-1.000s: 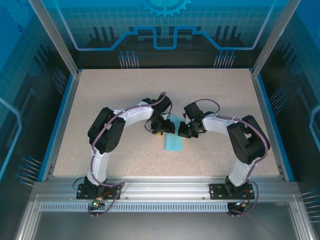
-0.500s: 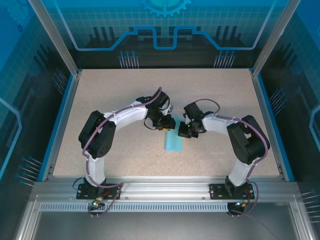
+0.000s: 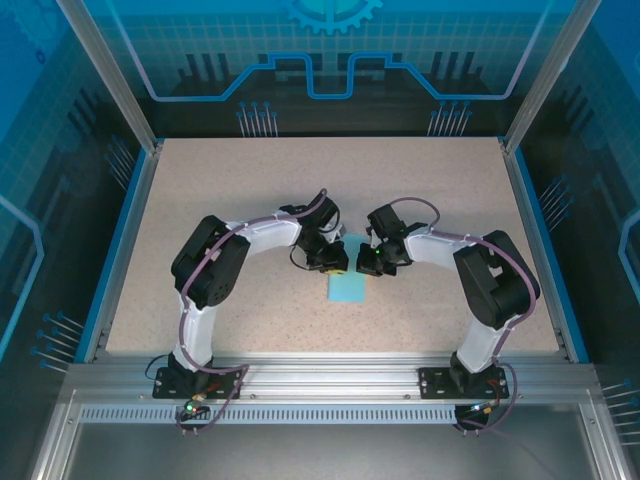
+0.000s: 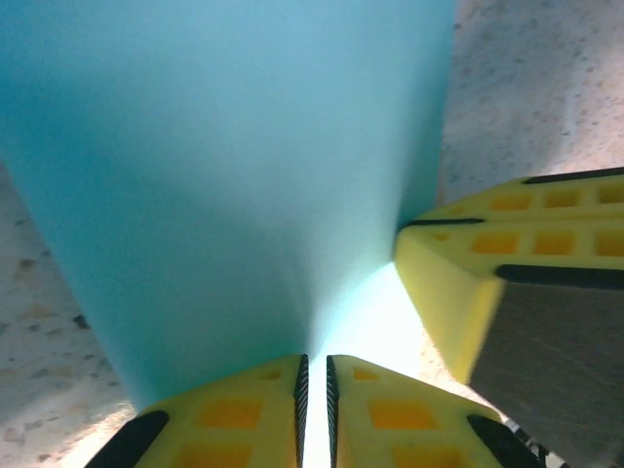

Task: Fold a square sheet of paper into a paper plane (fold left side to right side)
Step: First fold the square sheet of paper in half at the center of the table, then hold the square sheet of paper at the center of the table.

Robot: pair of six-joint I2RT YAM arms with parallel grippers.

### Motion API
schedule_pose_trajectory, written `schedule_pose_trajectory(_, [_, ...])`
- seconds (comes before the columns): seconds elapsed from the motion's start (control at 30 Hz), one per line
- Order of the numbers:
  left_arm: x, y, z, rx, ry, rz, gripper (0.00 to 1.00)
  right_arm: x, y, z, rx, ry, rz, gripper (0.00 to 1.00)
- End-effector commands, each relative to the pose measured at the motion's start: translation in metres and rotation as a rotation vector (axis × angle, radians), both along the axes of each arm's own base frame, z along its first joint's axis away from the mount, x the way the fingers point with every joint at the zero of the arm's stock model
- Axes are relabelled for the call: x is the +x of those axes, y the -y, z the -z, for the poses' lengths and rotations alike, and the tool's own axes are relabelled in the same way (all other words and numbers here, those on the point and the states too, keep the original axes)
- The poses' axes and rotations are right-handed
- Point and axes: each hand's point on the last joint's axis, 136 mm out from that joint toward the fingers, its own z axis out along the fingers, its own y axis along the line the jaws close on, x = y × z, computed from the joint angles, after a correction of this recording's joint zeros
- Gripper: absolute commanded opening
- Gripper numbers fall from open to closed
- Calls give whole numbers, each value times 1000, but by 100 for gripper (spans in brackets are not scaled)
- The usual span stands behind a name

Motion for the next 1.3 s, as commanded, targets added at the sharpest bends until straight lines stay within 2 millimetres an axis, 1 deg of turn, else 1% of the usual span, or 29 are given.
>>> schedule_pose_trajectory(0.0, [1,-13,12,31,-6,-11,17,-32,21,28,-125,-127,-11,6])
schedule_pose_trajectory(0.17, [-1,-22,23,50,-23,-21,16,-35,23,31,-135,-139,-12,6])
schedule_pose_trajectory(0.4, [-4,-36,29,74,-31,-38,15,-36,26,32,-148,-143,-11,5])
schedule_pose_trajectory(0.6, [-4,-54,25,79,-31,-72,14,-38,29,34,-146,-146,-3,5])
schedule_pose_trajectory(0.77, [3,-64,14,63,-10,-95,14,-38,29,34,-142,-145,-5,5])
schedule_pose_trajectory(0.83, [7,-62,4,43,19,-93,14,-37,28,33,-141,-142,-7,5])
schedule_pose_trajectory(0.9, [14,-57,-9,1,74,-97,13,-36,28,32,-138,-140,-7,5])
schedule_pose_trajectory(0.97, [20,-49,-24,-59,122,-108,12,-35,27,32,-136,-136,-7,5])
schedule_pose_trajectory(1.03, [23,-41,-32,-105,135,-108,12,-36,27,32,-136,-137,-8,5])
schedule_pose_trajectory(1.1, [23,-29,-34,-144,128,-91,12,-36,26,32,-132,-138,-9,5])
schedule_pose_trajectory(1.27, [14,0,-21,-161,80,-30,12,-36,24,32,-126,-140,-14,5])
